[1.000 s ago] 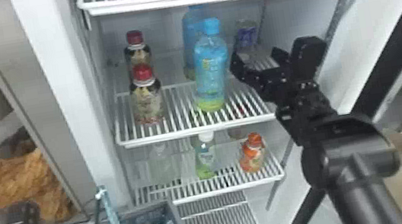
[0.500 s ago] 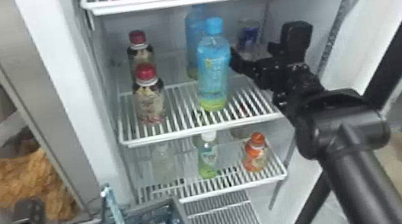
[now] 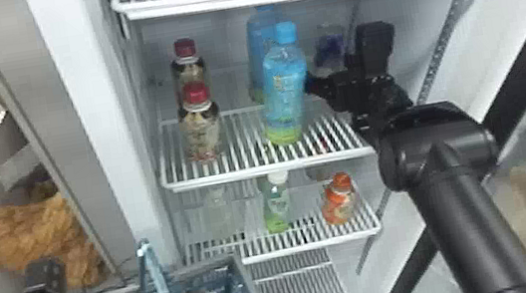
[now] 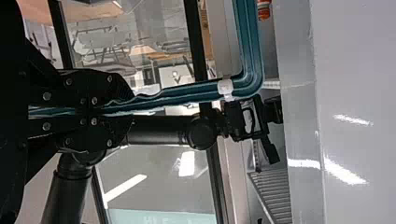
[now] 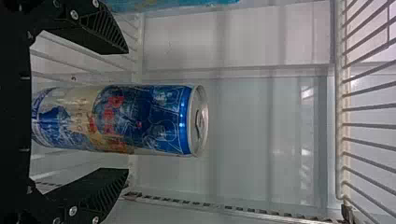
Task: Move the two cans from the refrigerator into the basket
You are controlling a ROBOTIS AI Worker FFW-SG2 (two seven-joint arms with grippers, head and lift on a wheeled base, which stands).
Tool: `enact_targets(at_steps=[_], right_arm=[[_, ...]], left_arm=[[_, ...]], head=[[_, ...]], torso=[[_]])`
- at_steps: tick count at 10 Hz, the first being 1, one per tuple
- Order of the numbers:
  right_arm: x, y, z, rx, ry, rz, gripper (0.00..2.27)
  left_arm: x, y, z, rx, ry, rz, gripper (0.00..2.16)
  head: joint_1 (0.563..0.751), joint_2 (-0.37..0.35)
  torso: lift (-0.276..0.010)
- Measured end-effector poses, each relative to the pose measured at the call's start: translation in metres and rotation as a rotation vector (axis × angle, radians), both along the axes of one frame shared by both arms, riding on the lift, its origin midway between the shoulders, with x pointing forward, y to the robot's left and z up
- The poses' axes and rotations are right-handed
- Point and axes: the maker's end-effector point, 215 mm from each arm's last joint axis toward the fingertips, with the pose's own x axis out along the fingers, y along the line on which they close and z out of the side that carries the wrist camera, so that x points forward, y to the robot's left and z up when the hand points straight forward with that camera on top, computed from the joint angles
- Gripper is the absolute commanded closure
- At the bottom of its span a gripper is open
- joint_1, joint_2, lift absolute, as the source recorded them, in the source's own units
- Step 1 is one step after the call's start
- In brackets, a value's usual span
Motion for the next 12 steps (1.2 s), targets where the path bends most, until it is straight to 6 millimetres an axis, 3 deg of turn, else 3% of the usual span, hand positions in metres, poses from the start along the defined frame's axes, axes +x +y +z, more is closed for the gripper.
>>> enact_targets(at_steps=[1, 2, 3, 4, 8, 12], right_arm=[[0.001, -0.001, 0.000, -0.001, 0.002, -0.003, 0.22], [0.002, -0.003, -0.001, -0.001, 0.005, -0.007, 0.55], [0.006, -0.005, -0.002, 0.000, 0.010, -0.006, 1.15], [0.009, -0.007, -0.001, -0.008, 0.013, -0.007, 1.26], [0.003, -0.015, 0.001, -0.050, -0.004, -0.020, 1.28], [-0.035, -0.018, 0.025, -0.051, -0.075, -0.031, 1.28]], left_arm=[[0.000, 0.000, 0.000, -0.001, 0.000, 0.000, 1.19], [0.000, 0.000, -0.001, 0.000, 0.002, 0.000, 1.19], [0.000, 0.000, -0.001, 0.000, 0.004, 0.001, 1.19], [0.000, 0.000, -0.001, -0.001, 0.005, 0.001, 1.19], [0.000, 0.000, 0.000, -0.005, 0.004, 0.003, 1.19], [0.000, 0.000, -0.001, -0.007, 0.004, 0.006, 1.19]], head=[[0.695, -0.149], [0.695, -0.151], [0.695, -0.152], [0.695, -0.154], [0.695, -0.163], [0.695, -0.171]], torso=[[-0.025], [-0.025], [-0.025], [-0.025], [-0.025], [-0.025]])
